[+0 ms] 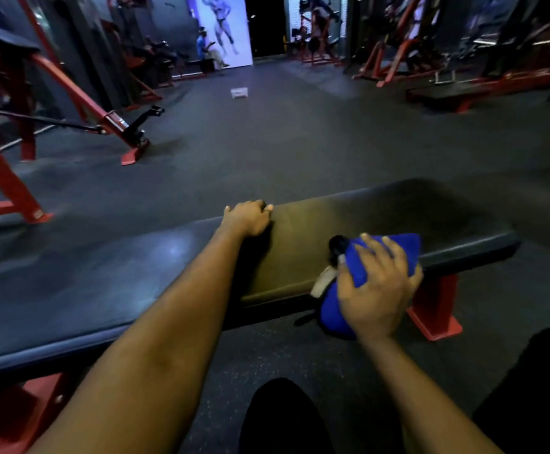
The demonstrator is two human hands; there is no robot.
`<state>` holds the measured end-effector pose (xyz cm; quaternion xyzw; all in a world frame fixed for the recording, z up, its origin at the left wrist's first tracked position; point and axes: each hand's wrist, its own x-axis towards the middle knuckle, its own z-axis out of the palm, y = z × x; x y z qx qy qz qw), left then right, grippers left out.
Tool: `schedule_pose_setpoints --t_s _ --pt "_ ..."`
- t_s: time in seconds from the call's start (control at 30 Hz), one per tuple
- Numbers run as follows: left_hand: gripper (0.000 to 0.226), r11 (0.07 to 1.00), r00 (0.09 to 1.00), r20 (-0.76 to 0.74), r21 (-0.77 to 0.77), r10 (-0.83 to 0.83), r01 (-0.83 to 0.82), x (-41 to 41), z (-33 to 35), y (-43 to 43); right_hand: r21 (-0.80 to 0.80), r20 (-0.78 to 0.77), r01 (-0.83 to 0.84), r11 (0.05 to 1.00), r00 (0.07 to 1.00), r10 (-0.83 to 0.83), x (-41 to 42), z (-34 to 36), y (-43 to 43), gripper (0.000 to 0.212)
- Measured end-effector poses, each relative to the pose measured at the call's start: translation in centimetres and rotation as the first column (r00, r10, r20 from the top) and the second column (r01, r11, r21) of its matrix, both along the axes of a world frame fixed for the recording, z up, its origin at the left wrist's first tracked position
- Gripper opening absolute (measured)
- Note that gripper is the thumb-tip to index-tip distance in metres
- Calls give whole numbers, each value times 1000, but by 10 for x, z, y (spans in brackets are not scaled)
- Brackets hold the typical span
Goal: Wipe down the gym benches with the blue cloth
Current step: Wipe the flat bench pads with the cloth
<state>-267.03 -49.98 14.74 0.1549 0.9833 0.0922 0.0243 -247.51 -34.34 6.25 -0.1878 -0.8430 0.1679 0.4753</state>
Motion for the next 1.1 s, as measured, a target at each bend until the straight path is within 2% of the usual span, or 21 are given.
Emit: schedule_pose_setpoints --t_s 0.07,0.17,0.2,0.3,0.4,0.47,0.57,0.67,0.83,0.97,1.03,1.1 --pt "49 1000 1000 -7 -18 9 -10 -2 -4 8 -110 -16 120 987 992 -123 -1 0 30 39" --pt "54 999 998 -44 -14 41 -41 0 -9 11 -295 -39 180 939 979 -200 -5 6 16 40" --pt "55 999 998 -46 -20 42 -43 1 -9 13 -287 -30 164 944 983 -180 -4 8 1 39" --pt "59 998 997 -60 -34 48 -51 5 -9 18 -124 43 6 992 999 -1 6 -2 -38 42" --pt "59 999 997 -63 -32 40 -42 4 -10 16 -46 95 -43 998 994 48 7 -4 -13 42" --pt "59 999 998 -57 -28 24 -25 3 -10 13 -71 103 27 997 994 -20 6 -2 23 44" --pt "60 999 998 -58 -48 13 -15 4 -11 12 -230 106 131 964 988 -109 6 11 87 51" --pt "65 997 998 -48 -69 42 -45 5 -8 17 -360 180 184 915 976 -125 4 21 99 43" --pt "75 987 992 -19 -98 125 -126 3 0 34 -263 197 110 958 979 -58 13 8 48 45" --pt "76 974 975 13 -62 220 -219 2 5 61 -322 274 151 935 960 -61 6 21 95 45" --pt "72 988 988 9 -25 154 -154 2 5 83 -315 374 208 926 924 -81 -1 33 121 45" --pt "68 1000 1000 0 -15 10 -10 3 3 107 -258 496 266 929 861 -108 -9 47 146 49"
